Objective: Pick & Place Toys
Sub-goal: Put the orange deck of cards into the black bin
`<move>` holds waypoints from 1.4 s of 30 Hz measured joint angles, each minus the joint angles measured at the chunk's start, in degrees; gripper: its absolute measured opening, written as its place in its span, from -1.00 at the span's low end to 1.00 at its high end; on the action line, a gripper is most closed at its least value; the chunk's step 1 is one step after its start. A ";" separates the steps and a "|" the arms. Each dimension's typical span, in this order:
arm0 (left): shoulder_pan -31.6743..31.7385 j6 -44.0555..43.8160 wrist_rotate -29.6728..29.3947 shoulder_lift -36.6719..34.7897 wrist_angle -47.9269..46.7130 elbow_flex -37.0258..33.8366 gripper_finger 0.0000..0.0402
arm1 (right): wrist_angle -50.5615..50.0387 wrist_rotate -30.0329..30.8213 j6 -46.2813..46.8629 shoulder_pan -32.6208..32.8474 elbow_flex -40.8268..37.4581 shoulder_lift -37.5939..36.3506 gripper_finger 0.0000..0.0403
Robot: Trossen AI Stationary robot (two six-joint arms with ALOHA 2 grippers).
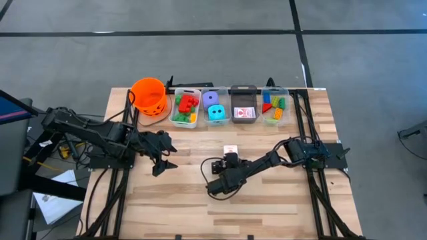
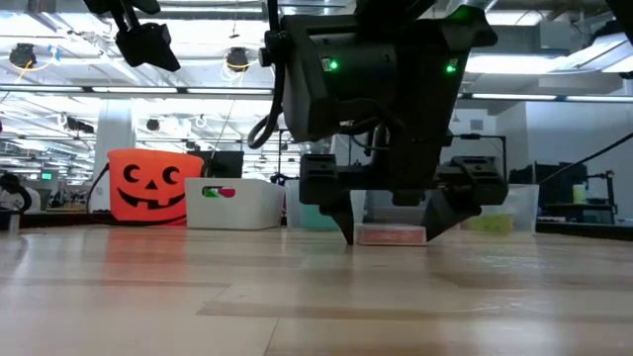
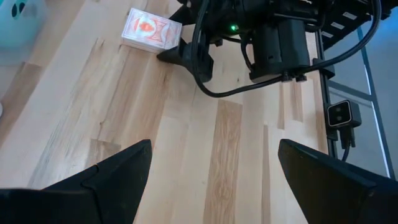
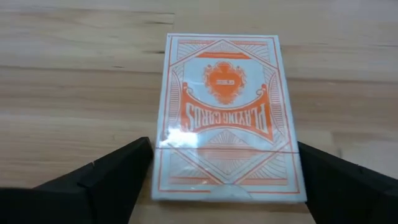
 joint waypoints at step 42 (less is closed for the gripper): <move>0.02 -4.86 -1.73 -0.02 0.96 0.00 0.71 | -26.55 5.72 -27.70 -23.56 28.02 -4.26 0.50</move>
